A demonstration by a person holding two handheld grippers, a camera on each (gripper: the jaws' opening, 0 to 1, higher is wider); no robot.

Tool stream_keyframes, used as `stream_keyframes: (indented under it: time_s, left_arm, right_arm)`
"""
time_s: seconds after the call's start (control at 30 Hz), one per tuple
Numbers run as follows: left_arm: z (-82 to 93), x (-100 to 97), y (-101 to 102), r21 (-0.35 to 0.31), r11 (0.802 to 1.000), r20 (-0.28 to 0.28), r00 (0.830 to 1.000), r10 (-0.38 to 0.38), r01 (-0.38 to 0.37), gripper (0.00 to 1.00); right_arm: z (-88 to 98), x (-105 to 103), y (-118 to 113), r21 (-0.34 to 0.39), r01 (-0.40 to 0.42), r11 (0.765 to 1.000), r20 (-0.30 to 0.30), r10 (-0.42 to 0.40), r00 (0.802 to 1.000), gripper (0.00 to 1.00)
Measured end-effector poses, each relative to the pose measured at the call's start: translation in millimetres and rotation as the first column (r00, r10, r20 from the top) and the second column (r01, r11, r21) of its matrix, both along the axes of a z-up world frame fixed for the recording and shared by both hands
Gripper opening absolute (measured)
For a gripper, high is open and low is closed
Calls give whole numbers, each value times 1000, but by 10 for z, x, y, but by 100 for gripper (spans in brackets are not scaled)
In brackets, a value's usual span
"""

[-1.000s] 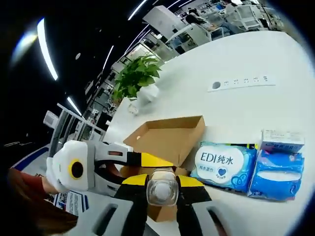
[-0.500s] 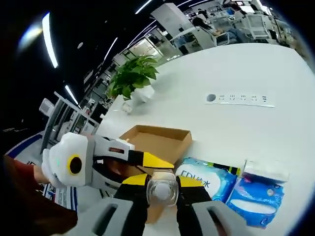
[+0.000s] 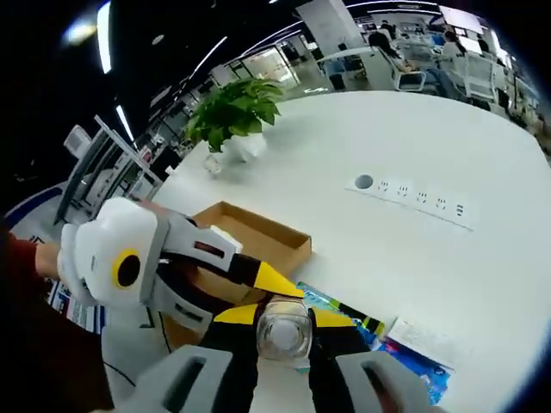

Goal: Operate the shoe box by opening the lid, removing the specified soft item, and placing it in the target area until the item is outside and the box remains undamaged.

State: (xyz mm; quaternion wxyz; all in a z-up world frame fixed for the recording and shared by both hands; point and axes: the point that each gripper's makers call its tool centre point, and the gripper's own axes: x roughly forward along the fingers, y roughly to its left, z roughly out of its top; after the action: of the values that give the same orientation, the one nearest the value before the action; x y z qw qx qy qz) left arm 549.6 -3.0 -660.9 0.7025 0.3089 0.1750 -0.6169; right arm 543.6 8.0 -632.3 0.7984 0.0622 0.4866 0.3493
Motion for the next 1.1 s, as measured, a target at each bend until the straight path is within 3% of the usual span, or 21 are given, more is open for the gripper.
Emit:
stream_keyframes:
  time_s: [0.17,0.3,0.47,0.63,0.73,0.83,1.1]
  left_arm:
    - [-46,51,-64,-3,1000,-11,1000,6,-6,22]
    - [-115,66,-109,24,999,6,1000,-21,20,23]
    - [-173,161,-171,23,1000,-8,1000,-12,12,23]
    - [-233,224,-218,12,1000,-27,1000,0,1,23]
    - [-274,237,-233,16,1000,-30,1000,2,-1,23]
    - [-341,230,-249,26,1000,-31,1000,-2,3,23]
    - [-493,294,-293,33,999,-49,999,19,-18,22]
  right_arm:
    - [-52,85,-31,-57,-58,997,25,59,998,17]
    - [-127,121,-69,-145,-154,977,49,163,985,17]
    - [-186,207,-98,-197,-206,959,73,224,972,17]
    - [-268,266,-167,-281,-311,908,97,349,932,17]
    - [-330,264,-192,-342,-380,859,98,435,895,17]
    - [-428,243,-242,-415,-458,786,77,532,843,17]
    - [-575,304,-288,-450,-489,748,64,573,817,17]
